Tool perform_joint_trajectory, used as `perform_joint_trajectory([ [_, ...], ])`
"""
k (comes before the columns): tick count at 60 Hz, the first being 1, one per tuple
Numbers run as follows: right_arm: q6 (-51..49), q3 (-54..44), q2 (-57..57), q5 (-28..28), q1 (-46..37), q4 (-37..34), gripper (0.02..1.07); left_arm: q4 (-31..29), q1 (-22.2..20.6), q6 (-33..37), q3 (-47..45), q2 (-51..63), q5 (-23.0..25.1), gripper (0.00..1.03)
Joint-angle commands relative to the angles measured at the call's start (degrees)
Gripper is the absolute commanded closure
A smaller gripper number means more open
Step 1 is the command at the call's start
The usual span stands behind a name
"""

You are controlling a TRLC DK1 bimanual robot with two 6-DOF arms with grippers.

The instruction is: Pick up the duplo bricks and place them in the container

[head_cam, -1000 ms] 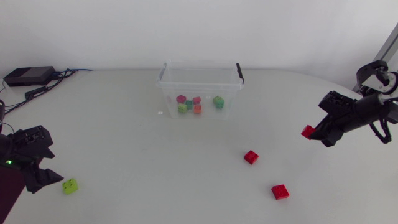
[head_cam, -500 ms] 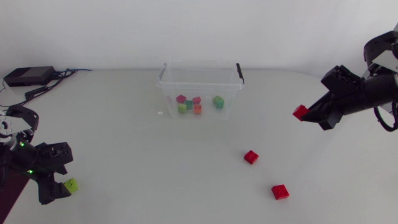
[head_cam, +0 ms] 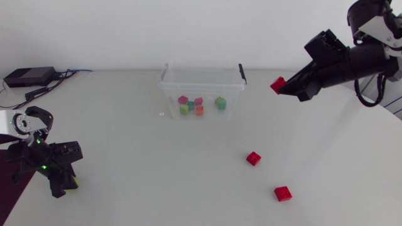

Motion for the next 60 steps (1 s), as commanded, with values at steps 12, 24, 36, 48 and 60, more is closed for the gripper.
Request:
perform_joint_trajectory([
  [12,9.94,7.65,7.57,0.65,5.44,6.16,0.7,-0.35,-0.97,-0.28,0.46,0.81,-0.82,0.73],
  [24,15.04,13.45,15.48,2.49,8.87,11.17,0.7,-7.65,-4.48,-1.77,5.74,-5.25,3.75,0.73],
  [36,17.23,22.33,24.44,3.9,11.86,11.61,0.7,-9.85,-9.49,-6.78,11.1,-9.38,9.11,0.73],
  [48,18.11,31.03,33.76,8.29,15.29,11.34,0.57,-9.93,-16.17,-16.01,18.92,-10.44,15.88,0.73],
  [60,19.96,34.81,36.31,10.4,16.08,9.76,0.07,-7.91,-22.59,-24.98,29.73,-5.34,19.75,0.73],
])
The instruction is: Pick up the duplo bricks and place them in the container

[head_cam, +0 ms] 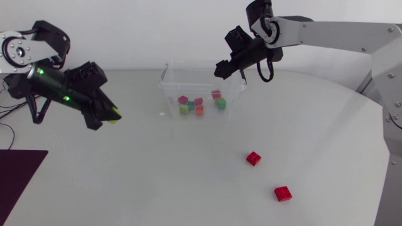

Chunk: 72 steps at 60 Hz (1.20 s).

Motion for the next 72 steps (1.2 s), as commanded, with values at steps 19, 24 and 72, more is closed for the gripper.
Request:
perform_joint_trajectory([
  [19,1.13,-12.83,-15.11,2.24,-1.26,-1.04,0.07,8.17,-7.95,-17.07,20.94,14.35,5.06,0.73],
  [24,0.78,-17.22,-18.8,2.41,-1.61,-0.95,0.07,9.22,-9.27,-18.91,24.19,16.72,5.06,0.73],
  [72,-4.49,-54.31,-33.57,9.36,0.06,-2.36,0.07,-7.04,-15.25,-23.31,56.63,42.56,-0.83,0.05],
])
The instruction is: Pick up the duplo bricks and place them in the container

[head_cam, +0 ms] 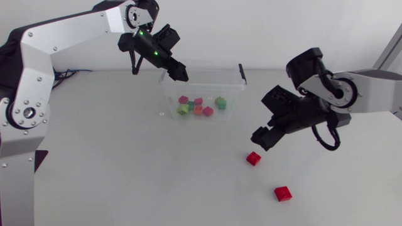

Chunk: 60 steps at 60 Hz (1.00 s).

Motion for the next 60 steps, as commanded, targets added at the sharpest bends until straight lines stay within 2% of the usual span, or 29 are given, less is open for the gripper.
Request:
perform_joint_trajectory([
  [1,-1.02,-2.01,3.17,1.16,0.65,-0.45,0.07,-0.87,-0.19,-0.42,-1.23,-1.31,-1.65,0.05],
  [20,-0.84,-2.18,12.23,4.06,0.91,2.09,0.08,1.06,0.69,-0.6,-14.07,-11.77,-6.39,0.05],
  [39,-1.72,-3.41,16.53,4.59,1.09,4.73,0.14,1.24,2.18,-1.65,-20.66,-21.26,-7.18,0.05],
  [54,-2.77,-4.73,16.97,4.59,2.05,5.26,0.32,0.36,0.86,-2.18,-30.33,-32.69,-8.33,0.05],
  [60,-3.04,-5.26,17.06,4.5,2.84,5.79,0.47,-2.01,2.18,-1.48,-35.77,-36.47,-8.94,0.05],
])
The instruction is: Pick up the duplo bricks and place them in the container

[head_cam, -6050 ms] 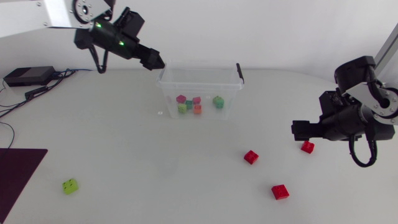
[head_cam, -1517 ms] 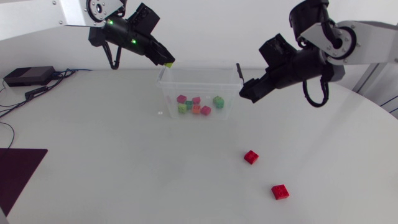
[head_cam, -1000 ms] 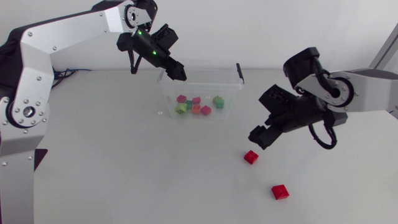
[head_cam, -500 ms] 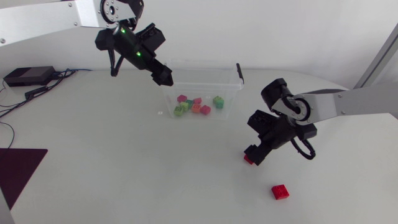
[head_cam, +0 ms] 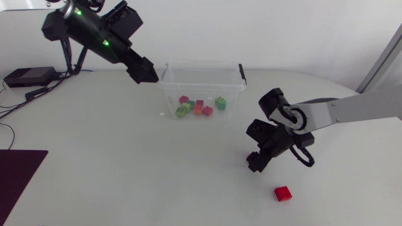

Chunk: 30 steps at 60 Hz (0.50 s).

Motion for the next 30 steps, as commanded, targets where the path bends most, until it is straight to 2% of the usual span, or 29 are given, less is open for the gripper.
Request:
perform_joint_trajectory([
  [1,-1.05,-1.76,1.52,0.46,0.99,0.58,0.49,-1.51,1.02,-0.56,-5.57,-3.4,-1.4,0.05],
  [4,-1.14,-1.94,1.43,0.46,1.34,0.58,0.56,-1.86,1.2,-0.12,-7.77,-4.81,-1.93,0.05],
  [6,-1.4,-2.12,1.08,0.37,1.51,0.67,0.65,-3.27,1.29,0.76,-10.5,-6.48,-2.37,0.05],
  [12,-1.93,-2.91,-0.41,0.28,2.04,0.67,0.7,-5.47,1.11,1.29,-17.53,-10.35,-3.6,0.05],
  [17,-1.93,-3.26,-2.17,0.11,1.95,0.67,0.7,-7.58,0.5,0.85,-20.78,-10.87,-3.6,0.05],
  [26,-1.84,-3.08,-5.6,-0.86,1.34,0.41,0.7,-7.84,-1.61,-1.44,-27.02,-10.79,-3.51,0.05],
  [30,-1.66,-2.73,-7.62,-0.86,0.9,0.06,0.7,-8.54,-4.51,-3.46,-29.66,-10.7,-3.51,0.05],
])
